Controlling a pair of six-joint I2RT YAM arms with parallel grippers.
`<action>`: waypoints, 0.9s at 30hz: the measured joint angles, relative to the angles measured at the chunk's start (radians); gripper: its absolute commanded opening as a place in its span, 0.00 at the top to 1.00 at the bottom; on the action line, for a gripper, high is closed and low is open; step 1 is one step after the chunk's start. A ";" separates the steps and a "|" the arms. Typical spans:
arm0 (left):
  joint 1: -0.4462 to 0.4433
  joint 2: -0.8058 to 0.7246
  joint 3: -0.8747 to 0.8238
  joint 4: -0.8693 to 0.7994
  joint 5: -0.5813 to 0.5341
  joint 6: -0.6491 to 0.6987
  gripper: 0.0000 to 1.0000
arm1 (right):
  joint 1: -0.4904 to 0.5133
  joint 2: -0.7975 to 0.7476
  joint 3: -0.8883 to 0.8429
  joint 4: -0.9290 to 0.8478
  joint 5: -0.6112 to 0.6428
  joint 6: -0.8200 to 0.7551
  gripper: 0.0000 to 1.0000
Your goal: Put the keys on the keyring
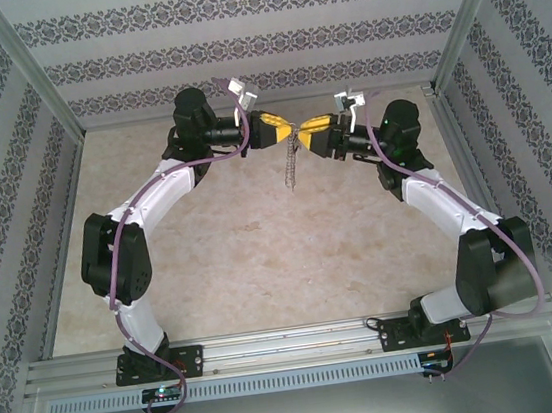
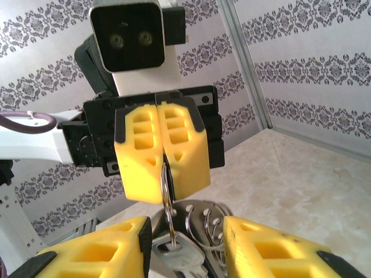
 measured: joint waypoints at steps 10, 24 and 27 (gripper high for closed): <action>0.001 0.000 0.000 0.000 0.002 -0.001 1.00 | 0.003 0.012 0.011 0.010 -0.014 0.013 1.00; 0.014 0.000 -0.035 0.069 -0.011 -0.061 1.00 | 0.037 0.048 0.003 0.018 -0.019 0.005 1.00; 0.014 0.000 -0.045 0.090 -0.013 -0.078 1.00 | 0.044 0.072 0.003 0.023 -0.021 0.005 1.00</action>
